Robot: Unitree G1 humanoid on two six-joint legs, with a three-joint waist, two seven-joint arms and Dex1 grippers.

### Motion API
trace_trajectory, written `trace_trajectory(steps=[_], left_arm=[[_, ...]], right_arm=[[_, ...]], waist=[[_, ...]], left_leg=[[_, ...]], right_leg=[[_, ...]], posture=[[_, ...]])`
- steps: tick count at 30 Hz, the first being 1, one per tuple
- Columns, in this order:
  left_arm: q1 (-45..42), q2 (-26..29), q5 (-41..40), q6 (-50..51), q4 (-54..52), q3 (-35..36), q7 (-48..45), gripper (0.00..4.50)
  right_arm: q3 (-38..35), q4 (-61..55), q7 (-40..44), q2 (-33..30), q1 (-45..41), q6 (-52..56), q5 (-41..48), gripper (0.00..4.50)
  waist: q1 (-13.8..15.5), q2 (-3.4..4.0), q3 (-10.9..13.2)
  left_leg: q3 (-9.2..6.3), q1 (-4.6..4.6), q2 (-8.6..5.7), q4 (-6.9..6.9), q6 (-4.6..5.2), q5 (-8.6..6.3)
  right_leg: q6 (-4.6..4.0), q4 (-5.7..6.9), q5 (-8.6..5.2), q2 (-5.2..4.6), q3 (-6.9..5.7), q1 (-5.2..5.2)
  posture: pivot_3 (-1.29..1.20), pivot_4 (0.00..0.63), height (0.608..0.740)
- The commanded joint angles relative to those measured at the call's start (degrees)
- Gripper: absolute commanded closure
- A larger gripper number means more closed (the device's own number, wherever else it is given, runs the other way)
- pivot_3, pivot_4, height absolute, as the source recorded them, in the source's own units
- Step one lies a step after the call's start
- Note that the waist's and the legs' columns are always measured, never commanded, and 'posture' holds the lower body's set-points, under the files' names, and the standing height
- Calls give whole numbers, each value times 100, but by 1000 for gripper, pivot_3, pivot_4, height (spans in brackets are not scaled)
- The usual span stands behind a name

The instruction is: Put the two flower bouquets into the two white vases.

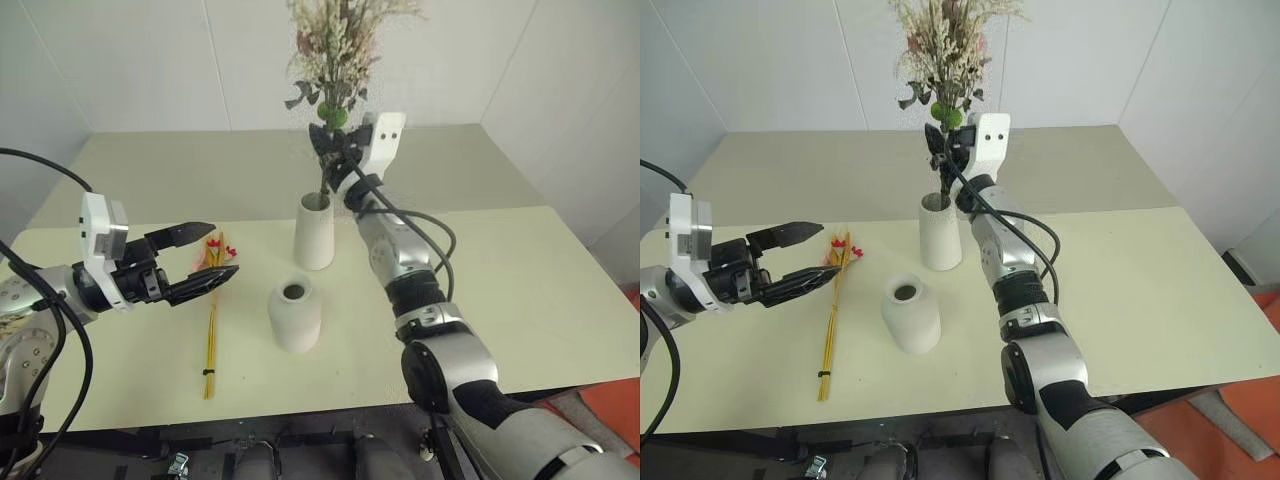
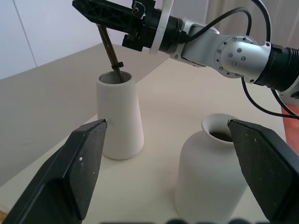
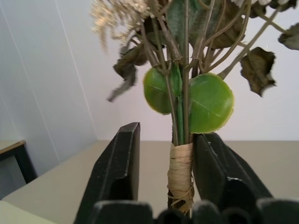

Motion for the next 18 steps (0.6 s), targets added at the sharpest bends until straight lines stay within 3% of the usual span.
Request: trace_trajectory(steps=[1, 5, 14, 18], left_arm=[[-20, 81, -68, -8, -132, 144, 19, 0], [-76, 84, -49, -8, -69, 80, -9, 0], [-248, 69, 6, -24, 55, -85, -65, 0], [-268, 64, 25, -44, 84, -117, -85, 0]], right_arm=[[173, -759, 127, 14, 318, -13, -35, 1373], [378, -1525, 172, -11, 885, 275, -39, 48], [584, -2655, 238, -191, 1424, 954, 33, 17], [379, -3027, 514, -436, 1387, 2156, 717, 17]], waist=[[5, 0, 0], [0, 0, 0], [-2, 0, 0], [6, 0, 0]], left_leg=[[0, -1, 0, 0, 0, 0], [0, -2, 0, 0, 0, 0], [-1, 1, 0, 0, 0, 0], [-1, 1, 0, 0, 0, 0]], right_leg=[[0, 0, 0, 0, 0, 0], [0, -1, 0, 0, 0, -2], [1, 2, 0, 1, 0, -1], [0, 2, 0, 0, 0, 0]], posture=[[0, 150, 740], [0, 150, 740], [0, 150, 740], [0, 150, 740]])
